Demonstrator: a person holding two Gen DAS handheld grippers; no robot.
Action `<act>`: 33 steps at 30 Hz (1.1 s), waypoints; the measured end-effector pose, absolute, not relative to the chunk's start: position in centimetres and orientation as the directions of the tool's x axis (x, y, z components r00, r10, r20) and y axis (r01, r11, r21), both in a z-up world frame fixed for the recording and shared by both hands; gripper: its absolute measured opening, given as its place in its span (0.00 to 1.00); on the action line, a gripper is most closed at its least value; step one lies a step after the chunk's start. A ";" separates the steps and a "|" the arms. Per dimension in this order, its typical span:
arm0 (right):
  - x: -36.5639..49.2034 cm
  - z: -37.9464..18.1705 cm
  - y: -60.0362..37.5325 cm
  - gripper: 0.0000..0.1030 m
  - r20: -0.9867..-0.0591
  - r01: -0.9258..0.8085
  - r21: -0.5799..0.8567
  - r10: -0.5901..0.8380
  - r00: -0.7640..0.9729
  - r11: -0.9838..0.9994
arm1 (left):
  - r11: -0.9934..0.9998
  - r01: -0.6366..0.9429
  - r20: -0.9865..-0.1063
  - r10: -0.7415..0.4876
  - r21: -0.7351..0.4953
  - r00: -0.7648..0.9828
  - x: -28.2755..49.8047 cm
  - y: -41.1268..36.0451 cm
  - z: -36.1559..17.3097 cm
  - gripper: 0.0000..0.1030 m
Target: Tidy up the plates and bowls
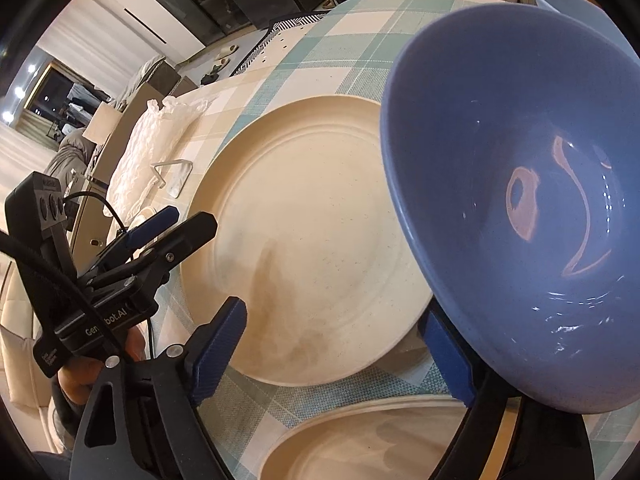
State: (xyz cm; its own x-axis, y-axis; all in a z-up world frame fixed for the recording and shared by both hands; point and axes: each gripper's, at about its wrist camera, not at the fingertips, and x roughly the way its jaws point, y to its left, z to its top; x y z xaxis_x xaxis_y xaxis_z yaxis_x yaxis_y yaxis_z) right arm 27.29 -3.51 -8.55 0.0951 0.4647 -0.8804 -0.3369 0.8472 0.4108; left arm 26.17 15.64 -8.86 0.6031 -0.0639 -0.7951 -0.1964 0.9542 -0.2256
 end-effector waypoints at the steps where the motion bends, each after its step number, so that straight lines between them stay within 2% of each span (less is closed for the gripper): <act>1: 27.3 -8.6 -3.4 0.84 -0.881 -0.336 0.411 0.464 0.093 0.848 | 0.954 -0.196 -0.796 -0.067 -0.229 0.602 26.2 15.7 -8.9 0.78; 4: 27.3 -8.8 -3.4 0.78 -0.886 -0.335 0.396 0.452 0.106 0.855 | 0.953 -0.191 -0.799 -0.079 -0.237 0.597 26.3 15.7 -9.1 0.70; 10: 27.4 -8.7 -3.5 0.69 -0.890 -0.323 0.382 0.438 0.123 0.866 | 0.953 -0.179 -0.802 -0.096 -0.245 0.590 26.7 15.5 -9.4 0.63; 17: 27.5 -8.7 -3.6 0.62 -0.891 -0.319 0.371 0.431 0.143 0.872 | 0.954 -0.172 -0.810 -0.105 -0.246 0.576 26.8 15.4 -9.9 0.43; 23: 27.5 -8.8 -3.7 0.56 -0.897 -0.324 0.351 0.415 0.151 0.878 | 0.954 -0.182 -0.817 -0.097 -0.239 0.569 26.9 15.5 -10.2 0.35; 26: 27.4 -8.7 -3.8 0.47 -0.904 -0.322 0.329 0.395 0.167 0.888 | 0.952 -0.188 -0.819 -0.094 -0.240 0.566 26.9 15.7 -10.4 0.31; 33: 27.2 -8.8 -4.2 0.36 -0.905 -0.325 0.307 0.380 0.190 0.894 | 0.954 -0.202 -0.825 -0.074 -0.222 0.560 26.7 16.1 -10.5 0.22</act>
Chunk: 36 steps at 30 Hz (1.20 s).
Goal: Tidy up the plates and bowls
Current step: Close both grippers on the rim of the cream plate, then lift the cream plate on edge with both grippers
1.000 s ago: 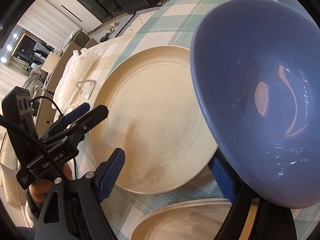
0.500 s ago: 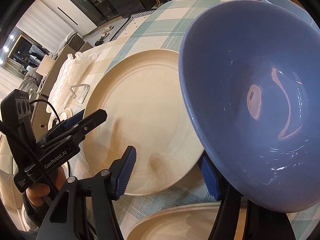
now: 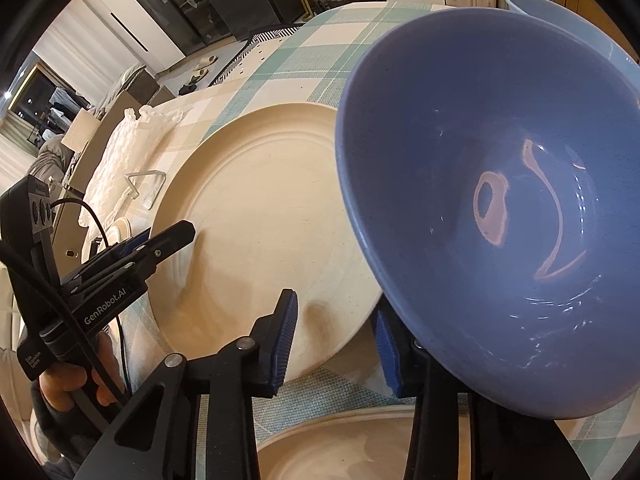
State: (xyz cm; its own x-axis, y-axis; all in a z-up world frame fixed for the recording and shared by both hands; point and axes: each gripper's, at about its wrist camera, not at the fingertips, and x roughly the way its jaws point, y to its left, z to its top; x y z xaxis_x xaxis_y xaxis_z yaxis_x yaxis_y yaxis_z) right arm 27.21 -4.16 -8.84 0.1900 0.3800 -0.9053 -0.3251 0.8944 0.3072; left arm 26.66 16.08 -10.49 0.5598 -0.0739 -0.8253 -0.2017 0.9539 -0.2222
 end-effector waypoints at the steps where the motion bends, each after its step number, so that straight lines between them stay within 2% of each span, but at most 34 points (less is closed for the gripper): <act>1: 27.2 -8.8 -4.2 0.35 -0.905 -0.325 0.307 0.380 0.190 0.894 | 0.954 -0.202 -0.826 -0.073 -0.221 0.559 26.6 16.1 -10.5 0.22; 14: 27.0 -8.9 -3.3 0.22 -0.906 -0.358 0.305 0.384 0.177 0.883 | 0.954 -0.234 -0.828 -0.025 -0.187 0.561 25.2 17.0 -10.3 0.20; 36: 25.7 -7.3 -2.5 0.20 -0.889 -0.422 0.292 0.406 0.210 0.858 | 0.946 -0.261 -0.800 0.004 -0.192 0.601 22.0 17.6 -8.0 0.18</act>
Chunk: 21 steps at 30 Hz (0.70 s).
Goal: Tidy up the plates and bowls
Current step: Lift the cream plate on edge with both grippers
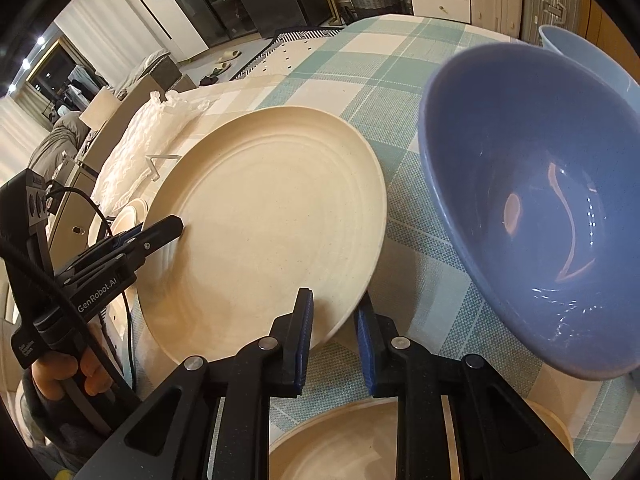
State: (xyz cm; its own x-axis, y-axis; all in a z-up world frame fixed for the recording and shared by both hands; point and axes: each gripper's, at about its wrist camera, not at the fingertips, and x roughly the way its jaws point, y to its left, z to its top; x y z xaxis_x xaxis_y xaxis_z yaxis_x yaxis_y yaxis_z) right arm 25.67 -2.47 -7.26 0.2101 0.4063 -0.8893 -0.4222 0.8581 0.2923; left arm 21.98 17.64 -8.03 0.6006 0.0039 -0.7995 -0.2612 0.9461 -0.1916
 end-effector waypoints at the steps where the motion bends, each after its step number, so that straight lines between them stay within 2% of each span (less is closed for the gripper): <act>1: 25.6 -7.1 -2.5 0.20 -0.887 -0.424 0.293 0.409 0.214 0.857 | 0.946 -0.262 -0.798 0.006 -0.191 0.603 21.8 17.6 -7.8 0.17; 21: 22.1 -4.5 -4.2 0.20 -0.864 -0.446 0.280 0.425 0.269 0.850 | 0.957 -0.237 -0.767 0.025 -0.167 0.641 17.7 14.6 -4.4 0.17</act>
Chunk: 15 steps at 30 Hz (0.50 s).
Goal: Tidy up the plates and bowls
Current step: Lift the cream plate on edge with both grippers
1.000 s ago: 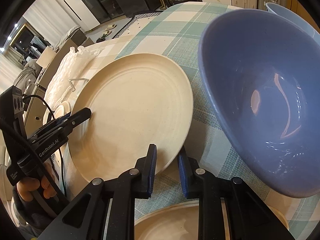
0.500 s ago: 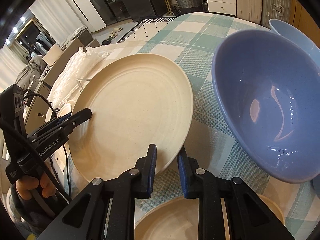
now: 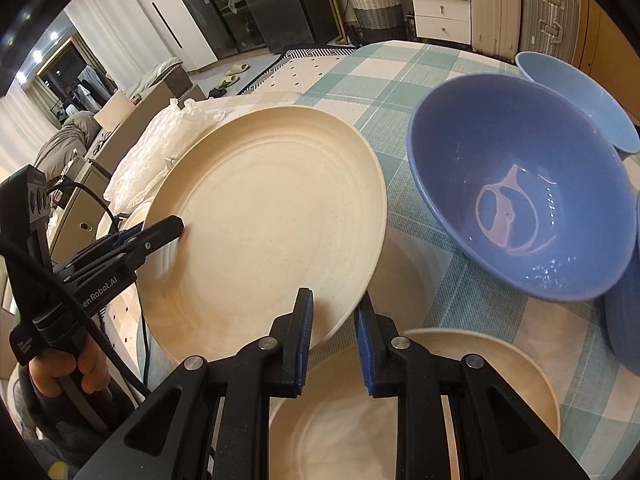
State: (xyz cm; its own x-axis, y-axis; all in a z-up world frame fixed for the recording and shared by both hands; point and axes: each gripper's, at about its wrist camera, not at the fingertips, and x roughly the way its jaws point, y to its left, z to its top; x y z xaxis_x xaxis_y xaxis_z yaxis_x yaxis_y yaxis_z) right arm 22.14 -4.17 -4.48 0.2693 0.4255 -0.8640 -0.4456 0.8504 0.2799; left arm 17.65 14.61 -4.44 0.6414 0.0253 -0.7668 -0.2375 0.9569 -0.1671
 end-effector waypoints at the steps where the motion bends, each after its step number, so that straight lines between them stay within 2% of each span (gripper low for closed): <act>1: 21.9 -4.4 -4.4 0.20 -0.863 -0.445 0.281 0.427 0.272 0.851 | 0.958 -0.234 -0.765 0.025 -0.166 0.643 17.4 14.4 -4.3 0.18; 15: 18.9 -3.8 -6.5 0.20 -0.846 -0.439 0.293 0.444 0.294 0.849 | 0.965 -0.211 -0.749 0.026 -0.154 0.662 13.2 11.7 -3.0 0.18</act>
